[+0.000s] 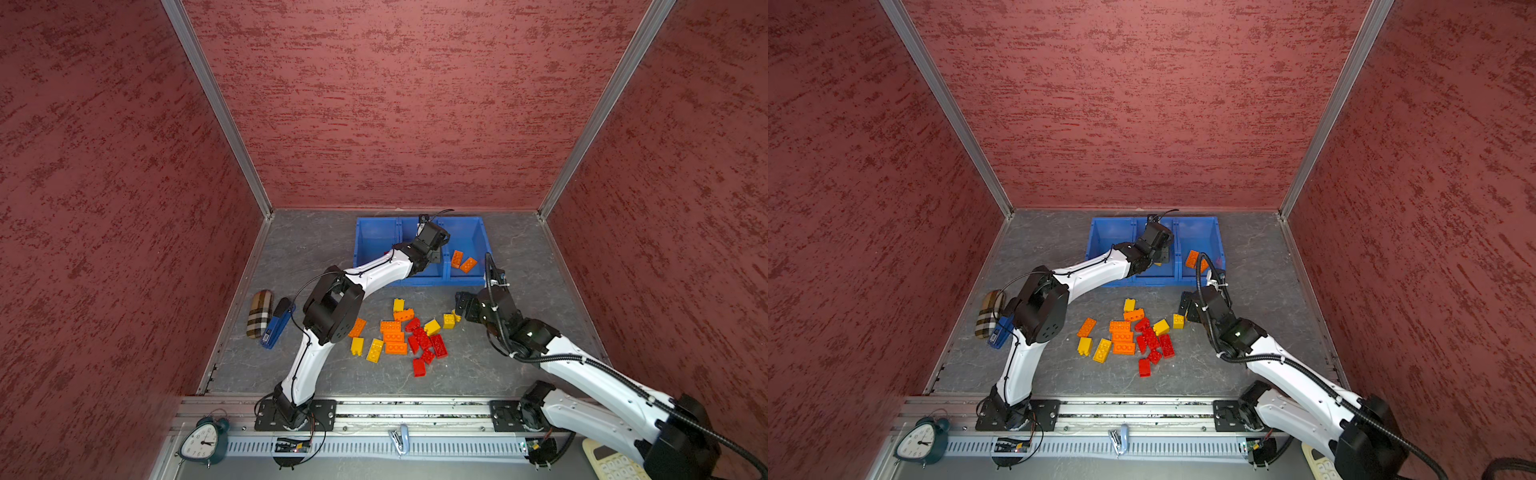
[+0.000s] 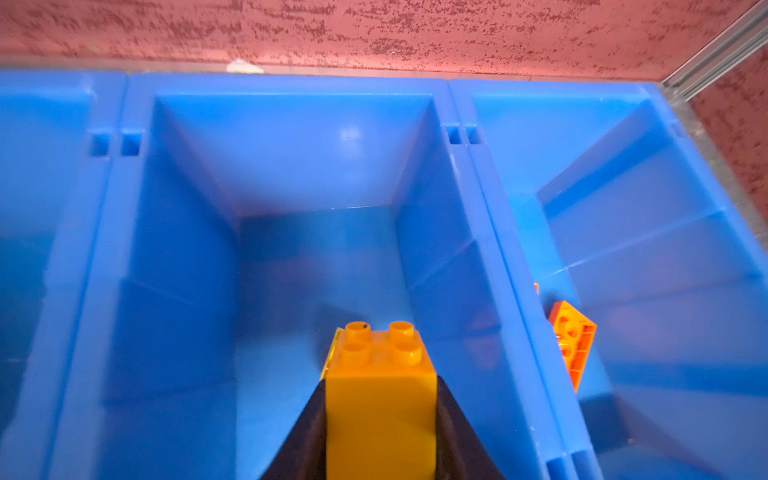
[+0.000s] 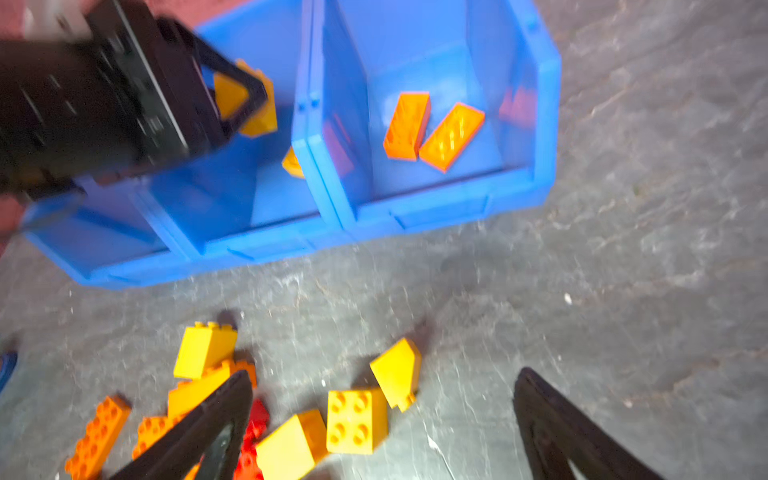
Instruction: Sort the legos into containers by color
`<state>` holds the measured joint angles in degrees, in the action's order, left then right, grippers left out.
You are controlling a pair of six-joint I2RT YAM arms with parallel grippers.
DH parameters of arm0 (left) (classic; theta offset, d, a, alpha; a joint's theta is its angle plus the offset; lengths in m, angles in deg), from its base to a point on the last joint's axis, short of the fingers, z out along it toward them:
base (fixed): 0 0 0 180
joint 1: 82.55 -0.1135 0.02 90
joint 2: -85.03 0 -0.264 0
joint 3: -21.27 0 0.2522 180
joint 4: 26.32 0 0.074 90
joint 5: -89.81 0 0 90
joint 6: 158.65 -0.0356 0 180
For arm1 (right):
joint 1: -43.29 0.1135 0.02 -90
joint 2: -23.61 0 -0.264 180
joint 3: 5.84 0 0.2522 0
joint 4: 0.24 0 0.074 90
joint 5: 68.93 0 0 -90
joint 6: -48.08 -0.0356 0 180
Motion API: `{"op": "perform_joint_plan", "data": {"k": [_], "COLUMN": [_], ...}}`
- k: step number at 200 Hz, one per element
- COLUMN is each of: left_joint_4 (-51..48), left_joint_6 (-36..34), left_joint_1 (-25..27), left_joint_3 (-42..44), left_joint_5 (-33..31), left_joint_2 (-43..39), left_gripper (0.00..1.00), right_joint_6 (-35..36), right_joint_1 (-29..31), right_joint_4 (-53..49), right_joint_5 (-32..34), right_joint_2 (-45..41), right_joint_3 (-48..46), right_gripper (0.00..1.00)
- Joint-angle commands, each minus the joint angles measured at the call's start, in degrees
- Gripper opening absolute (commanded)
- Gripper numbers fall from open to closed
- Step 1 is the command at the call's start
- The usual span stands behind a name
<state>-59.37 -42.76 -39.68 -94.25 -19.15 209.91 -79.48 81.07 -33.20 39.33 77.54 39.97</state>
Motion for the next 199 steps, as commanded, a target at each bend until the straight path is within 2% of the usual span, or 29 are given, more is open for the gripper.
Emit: {"op": "perform_joint_plan", "data": {"k": [1, 21, 41, 75, 119, 162, 199], "left_joint_4": [0.76, 3.68, 5.29, 8.35, 10.49, 10.23, 10.15], "left_joint_6": [0.94, 0.48, 1.09, 1.63, 2.82, 5.47, 7.72], "left_joint_1": [-0.21, 0.12, 0.69, 1.25, 1.55, 1.21, 0.98], "left_joint_3": [-0.48, 1.99, 4.03, 7.60, 14.45, 23.16, 28.66], "left_joint_5": [3.11, 4.56, 5.54, 9.76, 11.78, 6.48, 4.27], "left_joint_2": [-0.25, -2.65, -5.25, -10.17, -17.03, -24.51, -28.75], "left_gripper": [0.55, 0.70, 0.85, 1.00, 0.99, 1.00, 0.99], "right_joint_6": [1.63, 2.00, 2.85, 3.46, 2.71, 2.67, 1.72], "right_joint_1": [0.10, 0.10, 0.10, 0.20, 0.31, 0.45, 0.80], "right_joint_4": [-0.17, -0.83, -0.96, -1.06, -2.53, -0.40, -2.42], "right_joint_5": [-7.68, -9.75, -11.30, -16.06, -16.50, -17.49, -12.94], "right_joint_2": [-0.31, 1.89, 4.63, 10.28, 16.56, 20.89, 23.76], "right_joint_3": [-1.02, -0.70, -0.21, 1.11, 3.65, 5.55, 7.12], "right_gripper": [0.96, 0.92, 0.82, 0.74, 0.65, 0.60, 0.50]}}
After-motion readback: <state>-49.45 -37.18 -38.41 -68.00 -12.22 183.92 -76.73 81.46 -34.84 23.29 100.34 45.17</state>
